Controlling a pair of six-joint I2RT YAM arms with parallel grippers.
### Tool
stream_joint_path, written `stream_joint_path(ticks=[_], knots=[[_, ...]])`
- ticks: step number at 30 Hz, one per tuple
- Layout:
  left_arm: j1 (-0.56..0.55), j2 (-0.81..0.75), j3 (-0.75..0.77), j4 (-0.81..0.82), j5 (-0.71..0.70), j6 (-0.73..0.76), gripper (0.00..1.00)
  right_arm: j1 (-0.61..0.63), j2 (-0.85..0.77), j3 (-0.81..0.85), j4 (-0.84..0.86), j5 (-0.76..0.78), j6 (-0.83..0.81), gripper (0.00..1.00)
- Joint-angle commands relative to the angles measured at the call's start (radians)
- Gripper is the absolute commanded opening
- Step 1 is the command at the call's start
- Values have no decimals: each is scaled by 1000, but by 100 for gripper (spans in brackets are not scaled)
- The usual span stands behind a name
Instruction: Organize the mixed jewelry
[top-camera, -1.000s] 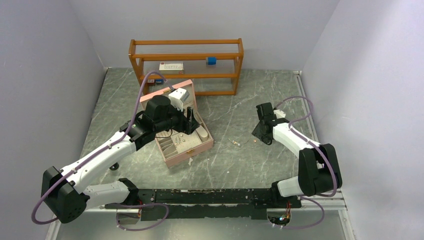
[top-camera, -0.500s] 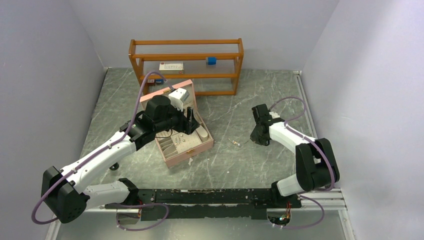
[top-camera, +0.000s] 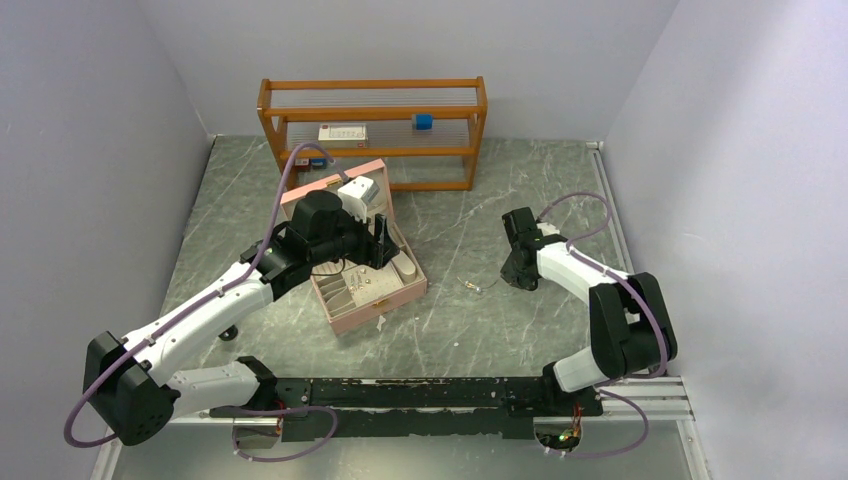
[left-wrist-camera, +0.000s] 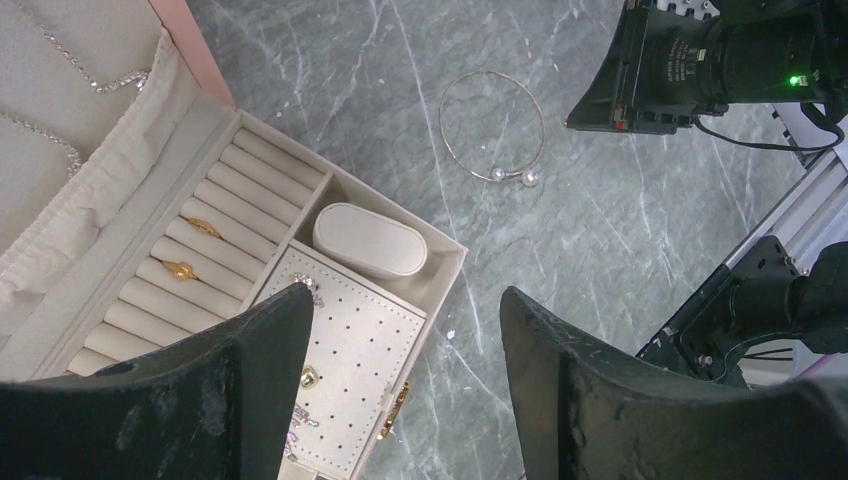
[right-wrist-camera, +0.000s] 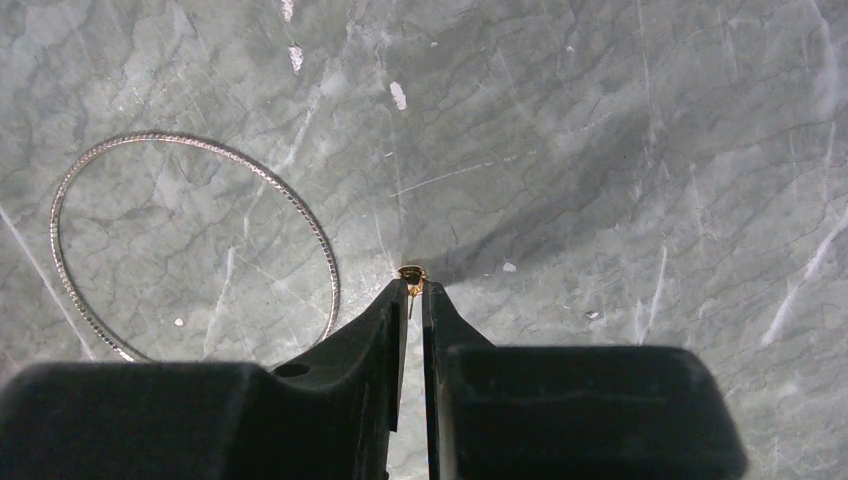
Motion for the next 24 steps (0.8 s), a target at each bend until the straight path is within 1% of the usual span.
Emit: stream_joint_path(ticks=[1, 4, 9, 13, 15, 20, 21, 22, 24], knots=[[-8, 0, 2, 8, -4, 10, 73, 9, 11, 19, 0, 22, -3, 15], [-8, 0, 1, 8, -3, 11, 73, 9, 9, 16, 2, 22, -1, 12], [-8, -1, 0, 6, -6, 8, 73, 9, -2, 11, 13, 11, -5, 0], [-7, -12, -1, 15, 19, -2, 74, 9, -41, 1, 42, -31, -17, 0], [-8, -11, -5, 27, 36, -12, 77, 8, -76, -8, 85, -86, -29, 0], [-8, -15, -1, 47, 87, -46, 88, 8, -184, -27, 187, -244, -62, 0], [-8, -22, -2, 55, 98, -57, 93, 9, -205, -30, 209, -292, -68, 0], [-8, -29, -3, 68, 109, -70, 96, 9, -227, -35, 236, -341, -73, 0], [-8, -47, -8, 104, 136, -115, 97, 8, -281, -53, 300, -448, -72, 0]])
